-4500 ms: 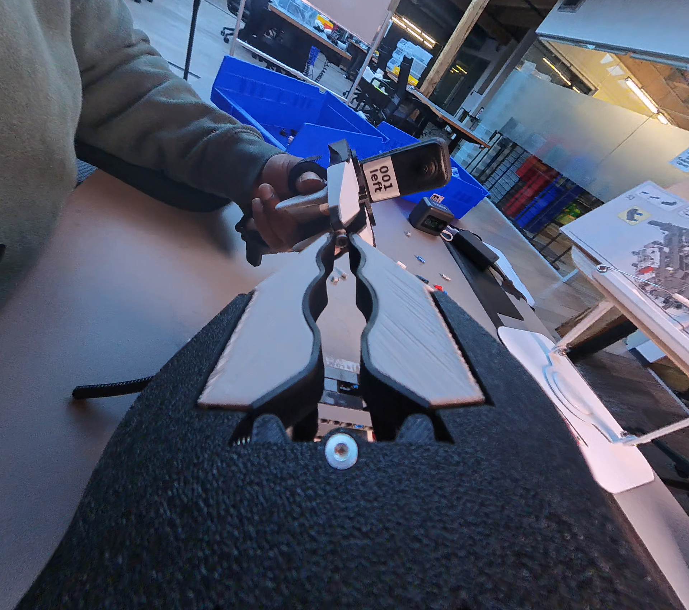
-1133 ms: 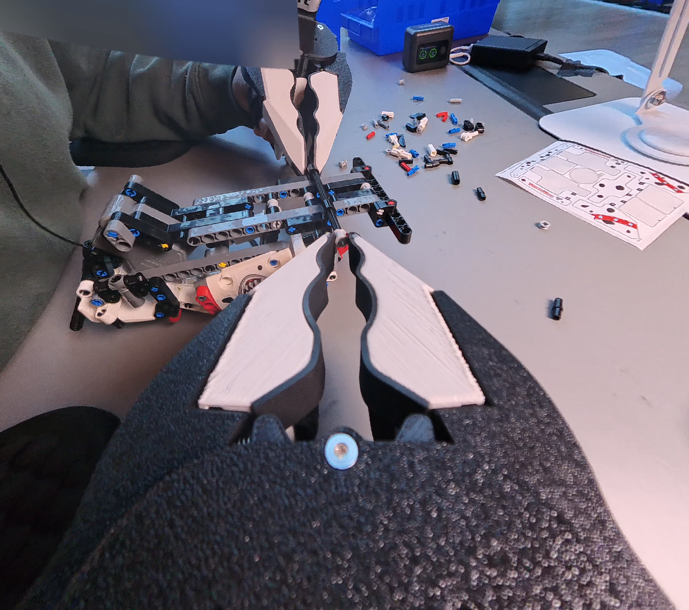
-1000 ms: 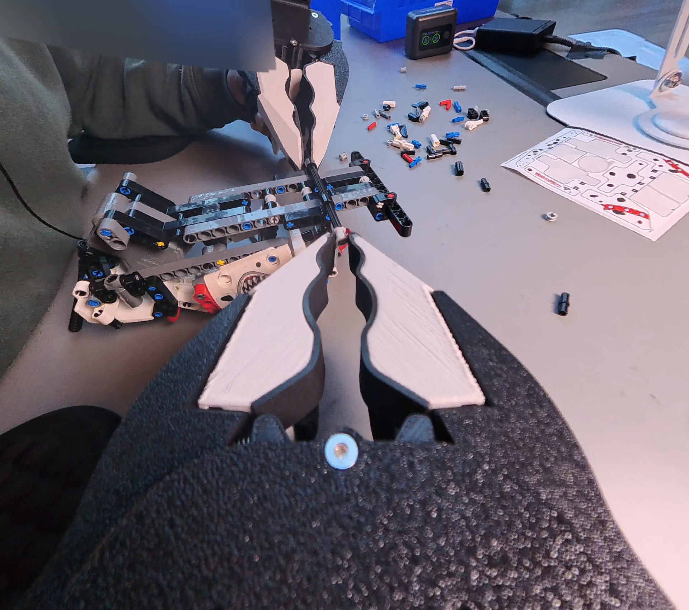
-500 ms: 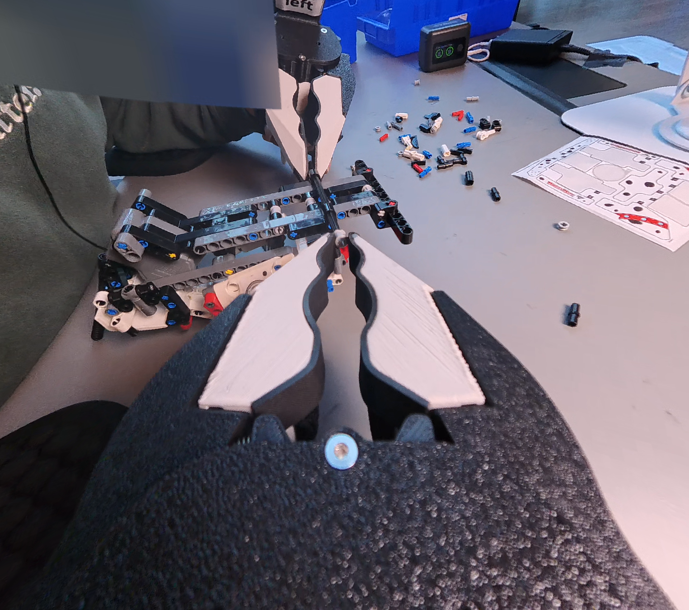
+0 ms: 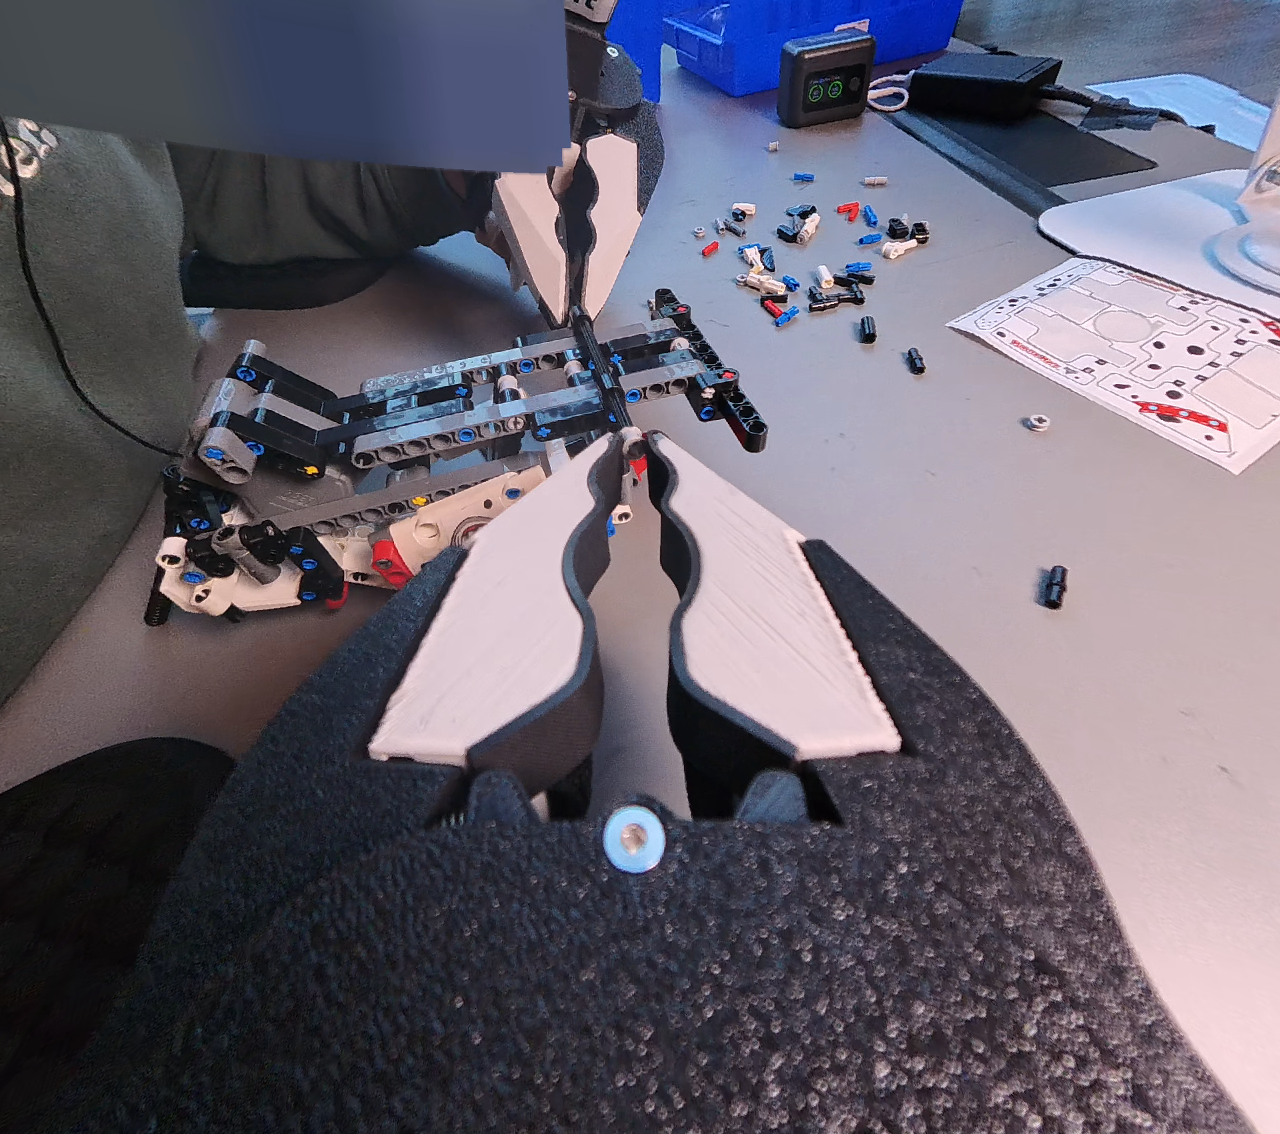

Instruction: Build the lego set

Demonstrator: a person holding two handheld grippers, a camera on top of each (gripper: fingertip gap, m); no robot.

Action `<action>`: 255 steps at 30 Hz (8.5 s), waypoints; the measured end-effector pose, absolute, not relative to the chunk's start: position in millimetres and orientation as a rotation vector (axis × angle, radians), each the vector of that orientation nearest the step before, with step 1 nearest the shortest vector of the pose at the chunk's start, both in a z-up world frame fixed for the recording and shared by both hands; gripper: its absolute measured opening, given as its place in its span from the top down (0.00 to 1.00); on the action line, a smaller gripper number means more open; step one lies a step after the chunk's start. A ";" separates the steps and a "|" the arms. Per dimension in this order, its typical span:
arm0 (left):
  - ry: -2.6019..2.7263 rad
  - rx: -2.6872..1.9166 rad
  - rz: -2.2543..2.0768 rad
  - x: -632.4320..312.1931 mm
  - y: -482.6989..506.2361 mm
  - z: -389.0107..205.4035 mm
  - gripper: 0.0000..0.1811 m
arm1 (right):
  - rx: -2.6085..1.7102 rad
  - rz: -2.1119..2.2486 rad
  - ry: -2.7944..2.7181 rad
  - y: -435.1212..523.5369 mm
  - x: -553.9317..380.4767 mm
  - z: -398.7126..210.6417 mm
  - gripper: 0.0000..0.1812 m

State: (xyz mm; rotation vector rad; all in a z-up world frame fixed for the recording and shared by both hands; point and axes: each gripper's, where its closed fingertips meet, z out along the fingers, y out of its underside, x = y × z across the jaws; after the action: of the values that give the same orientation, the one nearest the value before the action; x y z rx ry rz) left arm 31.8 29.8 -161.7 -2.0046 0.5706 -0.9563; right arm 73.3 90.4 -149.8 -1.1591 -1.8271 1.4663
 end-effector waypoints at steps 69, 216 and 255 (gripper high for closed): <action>0.806 -1.988 -0.487 33.2 30.9 -163.4 0.99 | -1.579 1.853 -1.889 86.6 79.0 -150.6 0.97; 0.465 -1.370 -1.340 55.9 -76.3 -59.2 0.96 | -0.609 1.180 -1.805 -49.5 72.1 -56.7 0.93; 0.103 -1.752 -1.105 50.0 -20.4 -103.3 0.93 | -0.693 0.645 -1.880 -20.7 35.0 -108.2 0.97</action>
State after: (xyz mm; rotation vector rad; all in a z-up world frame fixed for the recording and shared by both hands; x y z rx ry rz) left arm 50.0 -20.4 -103.3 -1.7516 0.1026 -1.1046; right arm 35.0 -20.7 -108.2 -0.6934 -1.8804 0.6449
